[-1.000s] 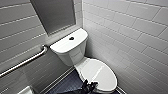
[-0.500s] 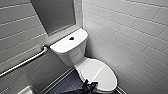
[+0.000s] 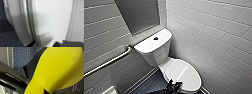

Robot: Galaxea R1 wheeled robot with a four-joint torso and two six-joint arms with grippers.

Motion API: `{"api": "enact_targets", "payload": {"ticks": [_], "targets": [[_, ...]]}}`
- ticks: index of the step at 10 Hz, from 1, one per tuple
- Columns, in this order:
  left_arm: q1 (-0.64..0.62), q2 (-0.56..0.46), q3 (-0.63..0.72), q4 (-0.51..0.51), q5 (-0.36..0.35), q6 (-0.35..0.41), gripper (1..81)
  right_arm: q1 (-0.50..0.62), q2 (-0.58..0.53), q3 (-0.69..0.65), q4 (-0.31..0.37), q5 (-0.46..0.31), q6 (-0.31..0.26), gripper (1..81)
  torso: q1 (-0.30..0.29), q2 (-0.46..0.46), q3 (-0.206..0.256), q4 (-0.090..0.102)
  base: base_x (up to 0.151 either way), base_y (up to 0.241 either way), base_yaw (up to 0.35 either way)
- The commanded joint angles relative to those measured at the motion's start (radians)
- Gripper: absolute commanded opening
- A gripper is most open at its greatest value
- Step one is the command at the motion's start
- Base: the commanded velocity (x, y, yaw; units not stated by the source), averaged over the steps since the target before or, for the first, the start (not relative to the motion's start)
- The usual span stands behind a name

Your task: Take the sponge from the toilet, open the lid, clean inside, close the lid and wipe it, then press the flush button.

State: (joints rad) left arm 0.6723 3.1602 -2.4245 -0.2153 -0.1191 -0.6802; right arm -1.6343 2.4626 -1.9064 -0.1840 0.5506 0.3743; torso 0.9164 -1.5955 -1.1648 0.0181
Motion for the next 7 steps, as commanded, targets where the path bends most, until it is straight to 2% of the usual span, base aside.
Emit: {"api": "enact_targets", "payload": {"ticks": [1,7], "targets": [[-0.056,0.069,-0.065,0.043,0.029,0.018,81.1,-0.026,-0.026,0.018,-0.005,-0.055,0.003,1.0,0.0,0.0,0.0,0.0,0.0,0.0,0.0],[-0.113,0.069,-0.016,0.042,0.021,0.014,81.1,-0.036,-0.024,0.021,-0.008,-0.017,0.0,1.0,-0.001,0.0,0.0,0.0,0.0,0.0,0.0]]}}
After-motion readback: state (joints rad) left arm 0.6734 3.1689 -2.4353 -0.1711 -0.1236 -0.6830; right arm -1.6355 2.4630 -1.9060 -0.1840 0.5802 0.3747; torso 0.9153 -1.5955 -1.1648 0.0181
